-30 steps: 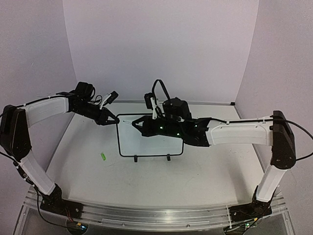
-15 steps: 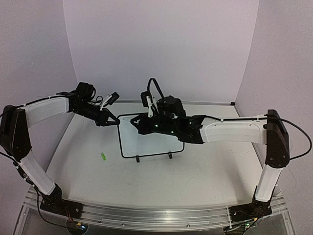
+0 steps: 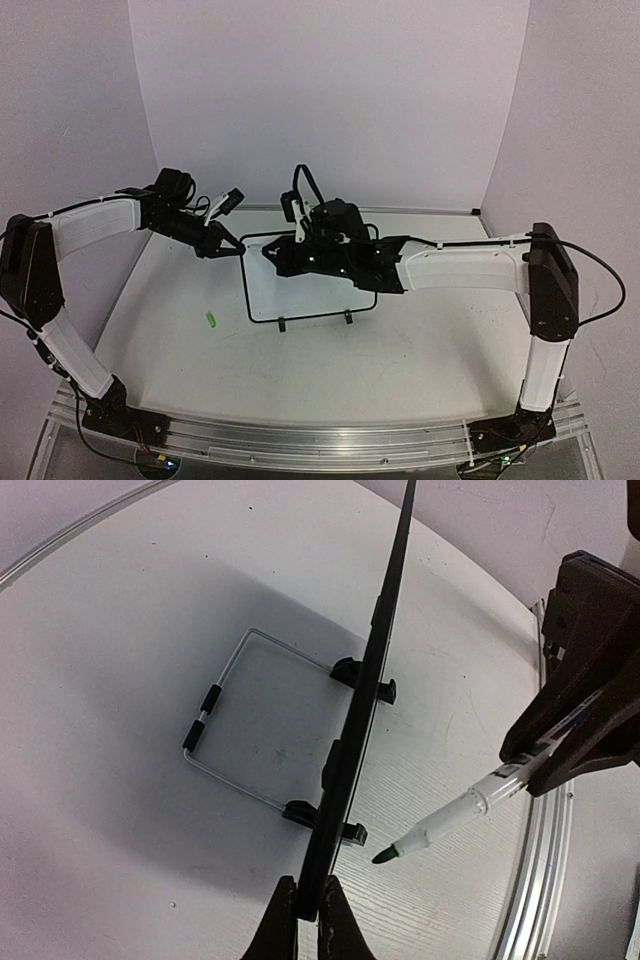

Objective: Write a sentence on the whiteboard
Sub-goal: Write on the whiteboard with the whiteboard marker without the cap.

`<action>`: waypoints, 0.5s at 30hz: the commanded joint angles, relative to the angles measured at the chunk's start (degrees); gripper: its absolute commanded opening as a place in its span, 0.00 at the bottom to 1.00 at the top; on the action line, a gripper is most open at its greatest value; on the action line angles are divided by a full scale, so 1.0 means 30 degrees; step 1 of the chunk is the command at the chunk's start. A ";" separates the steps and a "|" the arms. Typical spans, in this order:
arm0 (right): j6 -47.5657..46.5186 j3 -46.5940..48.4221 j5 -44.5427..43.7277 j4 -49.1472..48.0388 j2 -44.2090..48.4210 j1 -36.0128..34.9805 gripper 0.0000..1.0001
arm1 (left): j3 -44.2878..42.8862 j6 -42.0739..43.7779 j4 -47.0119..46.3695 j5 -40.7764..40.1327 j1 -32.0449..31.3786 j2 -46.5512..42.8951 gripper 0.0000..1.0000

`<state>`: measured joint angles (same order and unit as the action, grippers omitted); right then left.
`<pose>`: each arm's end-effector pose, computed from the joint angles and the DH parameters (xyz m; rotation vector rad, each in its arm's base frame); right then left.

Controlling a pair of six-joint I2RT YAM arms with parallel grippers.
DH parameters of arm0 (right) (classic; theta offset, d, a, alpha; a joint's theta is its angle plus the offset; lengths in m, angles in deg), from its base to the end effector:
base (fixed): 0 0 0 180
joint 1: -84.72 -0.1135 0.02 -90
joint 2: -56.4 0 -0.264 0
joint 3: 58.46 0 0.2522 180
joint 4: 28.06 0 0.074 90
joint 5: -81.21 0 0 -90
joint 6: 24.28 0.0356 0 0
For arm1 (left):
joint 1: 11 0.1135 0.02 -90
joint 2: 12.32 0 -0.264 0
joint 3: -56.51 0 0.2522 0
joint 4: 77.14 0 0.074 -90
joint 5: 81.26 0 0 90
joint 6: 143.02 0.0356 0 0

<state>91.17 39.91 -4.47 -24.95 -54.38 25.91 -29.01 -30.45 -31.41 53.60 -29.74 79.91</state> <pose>0.2388 0.3996 0.2768 -0.6247 1.8865 1.0685 0.3151 -0.1334 0.2692 1.1192 2.0490 -0.9276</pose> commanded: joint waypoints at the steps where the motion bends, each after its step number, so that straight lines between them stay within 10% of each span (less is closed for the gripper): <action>1: -0.0285 0.1083 -0.0288 -0.0146 -0.0472 0.0026 0.00 | 0.0163 0.0341 -0.0015 -0.1609 0.0149 -0.0264 0.00; 15: -0.0281 0.1554 -0.1107 0.0122 -0.1037 0.0031 0.00 | 0.0130 0.0380 0.0055 -0.1620 0.0145 -0.0363 0.00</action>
<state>90.99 42.15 -5.81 -24.45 -56.15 25.91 -29.01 -30.43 -31.39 53.59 -29.74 79.88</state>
